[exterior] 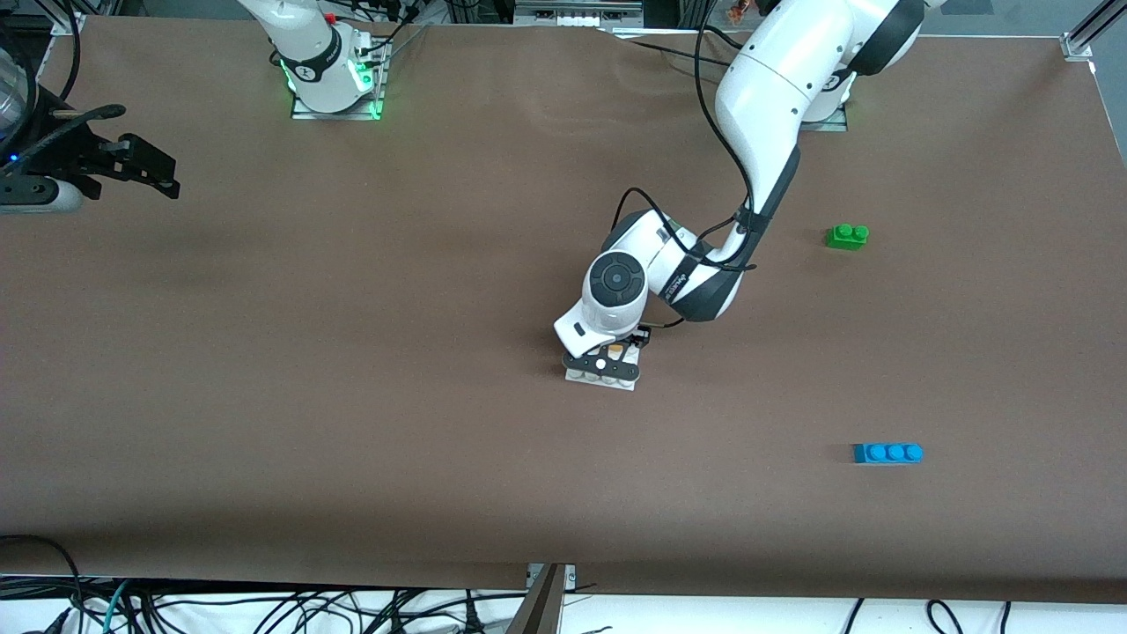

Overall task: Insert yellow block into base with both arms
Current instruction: 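Press the yellow block down onto the base plate studs with the left gripper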

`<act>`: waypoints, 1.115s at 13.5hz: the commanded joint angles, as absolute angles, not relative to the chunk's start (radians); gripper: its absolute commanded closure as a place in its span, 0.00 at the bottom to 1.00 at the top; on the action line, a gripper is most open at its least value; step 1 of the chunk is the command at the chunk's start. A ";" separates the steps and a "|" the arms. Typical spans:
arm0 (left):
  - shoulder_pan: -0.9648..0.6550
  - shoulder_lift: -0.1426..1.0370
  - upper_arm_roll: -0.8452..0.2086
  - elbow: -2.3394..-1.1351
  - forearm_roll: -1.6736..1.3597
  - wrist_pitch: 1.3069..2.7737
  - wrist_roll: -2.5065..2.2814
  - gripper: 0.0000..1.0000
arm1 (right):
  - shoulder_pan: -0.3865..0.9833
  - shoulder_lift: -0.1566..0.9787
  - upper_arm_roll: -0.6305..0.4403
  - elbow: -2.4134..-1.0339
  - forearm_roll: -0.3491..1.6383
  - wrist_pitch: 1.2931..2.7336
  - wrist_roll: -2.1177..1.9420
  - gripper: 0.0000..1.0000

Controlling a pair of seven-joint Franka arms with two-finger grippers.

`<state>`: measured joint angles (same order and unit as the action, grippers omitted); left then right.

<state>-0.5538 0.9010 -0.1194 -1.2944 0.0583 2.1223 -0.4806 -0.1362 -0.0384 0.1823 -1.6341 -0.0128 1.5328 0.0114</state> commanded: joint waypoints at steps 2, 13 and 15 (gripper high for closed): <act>-0.568 0.919 -0.123 -1.264 0.067 2.077 -0.471 0.67 | -0.146 -0.066 0.186 -1.660 -0.020 1.545 -0.008 0.00; -0.568 0.931 -0.120 -1.264 0.063 2.071 -0.456 0.68 | -0.146 -0.066 0.186 -1.658 -0.020 1.546 -0.008 0.00; -0.568 0.934 -0.120 -1.266 0.063 2.092 -0.453 0.68 | -0.146 -0.066 0.186 -1.657 -0.020 1.546 -0.008 0.00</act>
